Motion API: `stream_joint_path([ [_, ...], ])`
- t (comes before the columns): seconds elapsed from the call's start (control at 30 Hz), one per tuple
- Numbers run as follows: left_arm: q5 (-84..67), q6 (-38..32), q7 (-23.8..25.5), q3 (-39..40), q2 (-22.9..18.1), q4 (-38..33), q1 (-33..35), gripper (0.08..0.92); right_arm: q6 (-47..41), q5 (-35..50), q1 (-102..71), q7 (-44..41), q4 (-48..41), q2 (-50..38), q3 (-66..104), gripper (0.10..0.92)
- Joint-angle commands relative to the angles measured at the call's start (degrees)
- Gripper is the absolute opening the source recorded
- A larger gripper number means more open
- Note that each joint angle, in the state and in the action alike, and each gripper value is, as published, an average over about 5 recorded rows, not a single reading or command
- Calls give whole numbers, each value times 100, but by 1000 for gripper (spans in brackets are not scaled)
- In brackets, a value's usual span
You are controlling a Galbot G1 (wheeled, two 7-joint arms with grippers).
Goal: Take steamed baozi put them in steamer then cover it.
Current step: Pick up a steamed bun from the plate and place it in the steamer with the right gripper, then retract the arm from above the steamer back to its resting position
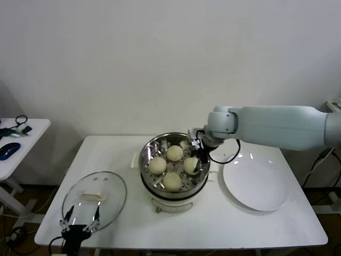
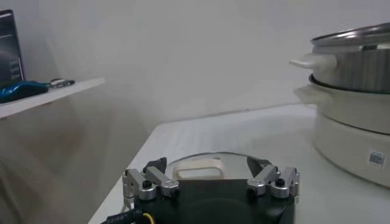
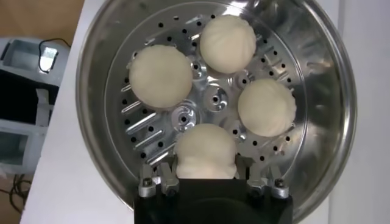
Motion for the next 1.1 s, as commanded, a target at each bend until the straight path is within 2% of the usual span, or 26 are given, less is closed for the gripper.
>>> stream_joint_path([
  [0.03, 0, 7, 8, 1, -3, 1, 7, 823, -39, -113, -277, 158, -158, 103, 179, 671],
  [0.2, -123, 66, -38, -12, 3, -10, -12, 823, 308, -33, 133, -274, -152, -35, 340, 790],
  [0.37, -197, 126, -137, -29, 27, -27, -20, 823, 733, 196, 790, -736, -24, -566, 432, 821],
  [0.43, -212, 180, -178, -35, 49, -58, -33, 823, 684, 510, 782, -432, 118, -988, 790, 822],
  [0.53, -202, 244, -209, -59, 99, -99, -77, 823, 615, 1004, 183, 884, 293, -1668, 1730, 823],
  [0.63, -125, 245, -323, -79, 179, -156, -131, 823, 718, 1102, -1130, 2298, 305, -2303, 3273, 823],
  [0.73, 33, 50, -455, -116, 259, -203, -196, 823, 862, 824, -2734, 2996, 402, -2874, 5124, 823],
  [0.87, 261, -530, -642, -210, 293, -92, -369, 823, 1259, 101, -5601, 3268, 732, -3424, 7973, 823],
  [0.93, 171, -587, -670, -219, 334, -69, -401, 823, 1463, -172, -7319, 3338, 947, -3527, 9543, 823],
  [1.1, 206, -648, -739, -198, 458, 37, -428, 823, 2353, -636, -11100, 3239, 1345, -2923, 12872, 823],
])
